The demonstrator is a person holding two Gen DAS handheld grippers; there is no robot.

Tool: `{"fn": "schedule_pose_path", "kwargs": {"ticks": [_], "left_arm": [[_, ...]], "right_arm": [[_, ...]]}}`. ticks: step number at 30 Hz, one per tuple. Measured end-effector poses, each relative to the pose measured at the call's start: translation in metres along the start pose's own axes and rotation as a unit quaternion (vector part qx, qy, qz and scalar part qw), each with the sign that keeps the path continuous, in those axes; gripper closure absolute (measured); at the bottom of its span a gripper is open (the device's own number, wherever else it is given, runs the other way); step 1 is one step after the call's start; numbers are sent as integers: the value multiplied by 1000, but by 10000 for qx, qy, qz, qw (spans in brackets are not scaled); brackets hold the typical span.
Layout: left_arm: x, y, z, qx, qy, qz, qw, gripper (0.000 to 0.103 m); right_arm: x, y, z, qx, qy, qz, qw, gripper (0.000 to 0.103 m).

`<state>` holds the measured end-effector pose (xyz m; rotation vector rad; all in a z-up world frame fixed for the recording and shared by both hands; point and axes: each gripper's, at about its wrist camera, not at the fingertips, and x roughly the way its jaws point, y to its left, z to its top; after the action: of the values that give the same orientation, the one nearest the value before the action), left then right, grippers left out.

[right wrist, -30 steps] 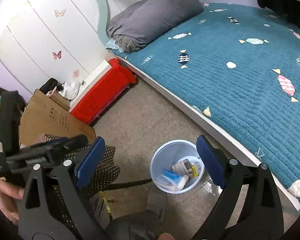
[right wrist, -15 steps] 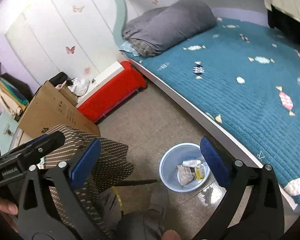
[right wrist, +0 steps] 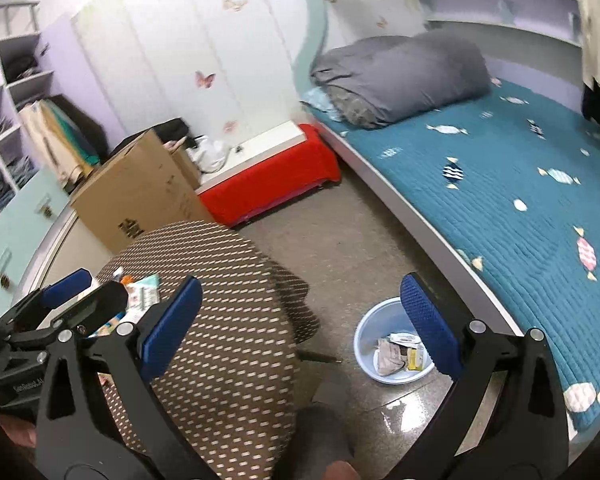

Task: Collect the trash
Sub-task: 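Grasp the snack wrapper with the left tool while the right grasps the green medicine box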

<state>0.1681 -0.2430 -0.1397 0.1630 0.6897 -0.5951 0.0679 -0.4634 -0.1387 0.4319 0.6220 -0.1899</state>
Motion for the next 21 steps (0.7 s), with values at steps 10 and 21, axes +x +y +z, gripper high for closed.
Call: {"fn": "schedule_pose_path", "kwargs": {"ticks": [10,21], "left_arm": [[-43,66,-36,-476,-146,520,9974,8],[-60,145,-99,-927,92,1192,9885,8]], "right_arm": [[7,71,-13,-550,217,387,9975,6],[33,116,-34,-998,586,527,9919,6]]}}
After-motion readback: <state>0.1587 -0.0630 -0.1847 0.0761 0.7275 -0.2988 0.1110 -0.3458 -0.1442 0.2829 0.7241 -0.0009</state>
